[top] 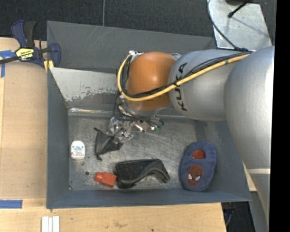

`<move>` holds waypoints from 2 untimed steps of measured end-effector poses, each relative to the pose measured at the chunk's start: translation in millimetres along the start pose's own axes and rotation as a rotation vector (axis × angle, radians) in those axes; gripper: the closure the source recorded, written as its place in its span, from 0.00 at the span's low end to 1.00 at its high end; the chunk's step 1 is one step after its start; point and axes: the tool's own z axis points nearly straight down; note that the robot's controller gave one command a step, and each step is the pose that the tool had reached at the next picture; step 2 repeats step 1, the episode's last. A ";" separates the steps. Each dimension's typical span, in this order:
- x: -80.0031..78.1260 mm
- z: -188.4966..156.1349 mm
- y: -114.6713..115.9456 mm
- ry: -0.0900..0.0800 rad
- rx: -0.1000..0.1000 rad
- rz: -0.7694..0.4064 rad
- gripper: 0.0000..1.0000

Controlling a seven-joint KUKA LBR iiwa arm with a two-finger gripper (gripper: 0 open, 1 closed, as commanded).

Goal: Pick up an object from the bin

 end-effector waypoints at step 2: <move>-4.2 -106.4 -2.0 0.002 0.002 0.003 1.00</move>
Offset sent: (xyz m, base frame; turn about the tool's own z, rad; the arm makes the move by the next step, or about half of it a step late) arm -0.0001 0.0001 0.1003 0.0000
